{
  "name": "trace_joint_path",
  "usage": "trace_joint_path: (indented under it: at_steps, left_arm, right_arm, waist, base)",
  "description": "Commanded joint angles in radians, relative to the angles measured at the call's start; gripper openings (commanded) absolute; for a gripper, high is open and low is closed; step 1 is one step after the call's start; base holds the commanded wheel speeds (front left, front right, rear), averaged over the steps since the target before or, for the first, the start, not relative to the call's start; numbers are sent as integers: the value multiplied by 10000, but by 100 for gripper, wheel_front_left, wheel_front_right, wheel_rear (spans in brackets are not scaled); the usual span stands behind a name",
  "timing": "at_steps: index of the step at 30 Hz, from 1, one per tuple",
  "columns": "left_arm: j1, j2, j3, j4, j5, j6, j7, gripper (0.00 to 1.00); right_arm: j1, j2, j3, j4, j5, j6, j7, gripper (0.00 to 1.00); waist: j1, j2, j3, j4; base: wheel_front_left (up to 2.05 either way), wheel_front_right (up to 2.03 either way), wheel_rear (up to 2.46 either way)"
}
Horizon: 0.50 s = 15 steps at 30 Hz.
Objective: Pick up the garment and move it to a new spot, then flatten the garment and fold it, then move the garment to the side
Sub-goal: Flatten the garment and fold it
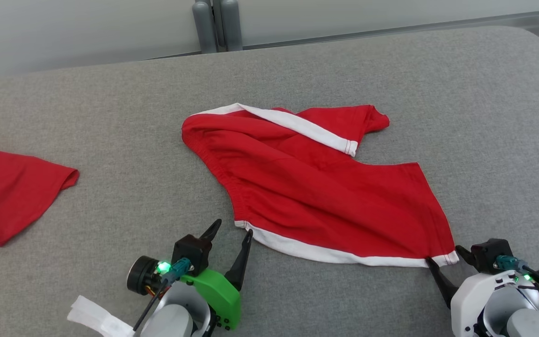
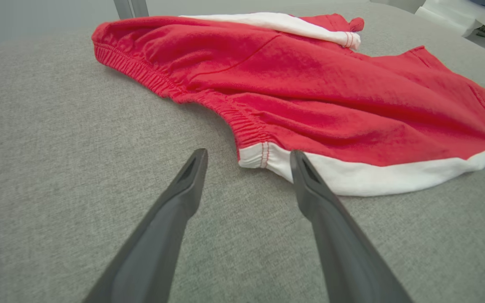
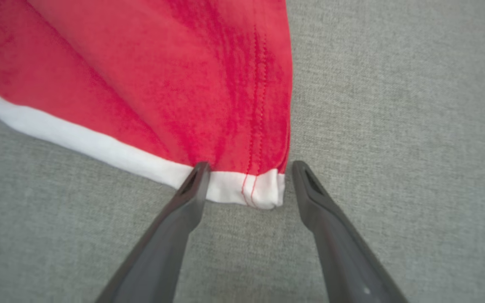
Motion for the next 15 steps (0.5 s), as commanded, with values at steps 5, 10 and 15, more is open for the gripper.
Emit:
trace_joint_path:
  at_steps: [5,10,15]
  left_arm:
    - [-448,52,-115,464,-58,29,-109,100]
    - [-779,51,-209,881,-227,-18,-166,100]
    - [-1136,52,-382,1446,-502,-102,-141,100]
  right_arm:
    - [80,-116,206,-8,202,-11,136,100]
    - [-25,-107,276,-9,273,-11,138,100]
    - [-150,-52,363,24,327,-11,123,100]
  waist:
    - [0,-1,65,-147]
    - [0,-1,148,-196]
    - [0,-1,212,-233]
  base:
    - [0,0,0]
    - [0,0,0]
    - [0,0,0]
